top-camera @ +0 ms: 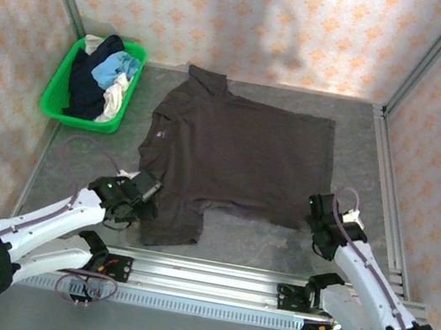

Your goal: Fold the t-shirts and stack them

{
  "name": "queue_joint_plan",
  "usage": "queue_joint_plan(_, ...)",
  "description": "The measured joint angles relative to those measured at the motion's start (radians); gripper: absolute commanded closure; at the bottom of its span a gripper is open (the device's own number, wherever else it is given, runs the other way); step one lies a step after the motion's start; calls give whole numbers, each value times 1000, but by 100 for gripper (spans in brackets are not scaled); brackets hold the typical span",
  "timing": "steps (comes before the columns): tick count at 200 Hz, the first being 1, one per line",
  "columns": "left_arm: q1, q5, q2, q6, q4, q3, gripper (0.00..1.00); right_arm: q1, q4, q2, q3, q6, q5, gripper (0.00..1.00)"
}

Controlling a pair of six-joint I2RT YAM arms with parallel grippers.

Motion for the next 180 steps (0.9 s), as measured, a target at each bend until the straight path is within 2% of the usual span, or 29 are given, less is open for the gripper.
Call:
queue_joint_plan(18, -70, -6, 2, -55, -14, -19, 30, -9, 19, 3, 0, 6, 0, 25)
queue_joint_plan(42, -164, -23, -9, -131, -26, -30, 30, -12, 51, 74, 0, 5, -1, 28)
queue_joint_plan(71, -277, -35, -56, -225, -23, -56, 36, -12, 100, 151, 6, -10, -13, 32)
queue_joint_plan(100, -317, -36, -39, -299, 19, -116, 43, -12, 142, 237, 24, -29, -19, 32)
queue_joint_plan(131, -331, -32, 42, -340, 76, -141, 63, -16, 171, 271, 24, -40, -34, 35)
queue_joint_plan(162, -330, -40, 51, -359, 63, -137, 88, -16, 212, 281, 24, -58, -64, 39)
queue_joint_plan(173, -331, -32, 34, -357, 97, -142, 100, -16, 214, 297, 27, -66, -76, 39)
queue_joint_plan(180, -331, -29, 9, -360, 119, -145, 100, -16, 213, 309, 31, -74, -80, 39)
